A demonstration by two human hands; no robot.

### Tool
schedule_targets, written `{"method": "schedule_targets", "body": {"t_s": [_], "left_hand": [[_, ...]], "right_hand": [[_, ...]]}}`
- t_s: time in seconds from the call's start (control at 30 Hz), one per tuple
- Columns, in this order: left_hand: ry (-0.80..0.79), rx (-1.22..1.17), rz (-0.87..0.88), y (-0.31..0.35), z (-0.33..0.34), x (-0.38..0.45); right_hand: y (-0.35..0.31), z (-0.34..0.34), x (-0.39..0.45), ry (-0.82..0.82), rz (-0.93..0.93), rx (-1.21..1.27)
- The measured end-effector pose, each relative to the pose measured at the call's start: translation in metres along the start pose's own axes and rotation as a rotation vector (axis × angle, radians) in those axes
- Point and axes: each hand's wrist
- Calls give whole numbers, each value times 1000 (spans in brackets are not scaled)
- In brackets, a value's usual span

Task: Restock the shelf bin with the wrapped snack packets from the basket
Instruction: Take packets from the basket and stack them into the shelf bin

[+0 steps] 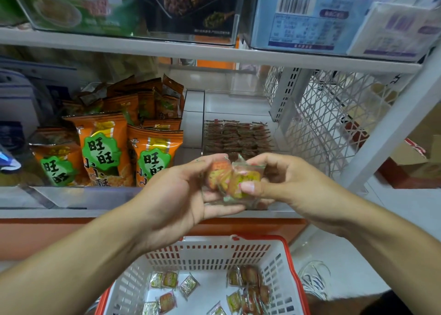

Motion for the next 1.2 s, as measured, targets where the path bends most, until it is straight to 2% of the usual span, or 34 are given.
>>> {"method": "schedule_targets", "body": {"t_s": [0.1,0.13,0.17,0.2,0.27,0.33,0.53,0.63,1.03,1.13,1.2], "left_hand": [[90,-4,10,-2,0,1],[113,2,18,-3,-1,2],[132,18,26,-4,-1,2],[145,42,32,-5,-1,2],[164,80,44,-8,0,5],[181,97,46,-12,3,9],[188,106,13,-15,12,16],[190,126,-6,-15,11,17],[100,16,-83,-16,4,16],[169,152,31,-18,4,17],[261,434,193,-23,2,16]], "right_hand": [[-12,-20,3,121,-25,54],[-17,-29,4,153,-41,-2],[-20,-39,5,174,-49,-175],[-19,-49,6,183,-38,-447],[-13,-64,9,123,40,-929],[-3,-69,13,34,137,-1056],[21,-69,28,-140,253,-1212],[29,-71,35,-184,303,-1199],[47,-71,40,-127,392,-1005],[46,-71,37,-119,412,-992],[40,-70,33,-149,409,-1043]]}}
Point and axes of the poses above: each hand's wrist, its own x-axis towards the middle knuckle, its own z-axis out of the palm, y = z × x, and after that the axes turned 15 degrees about -z, right-handed
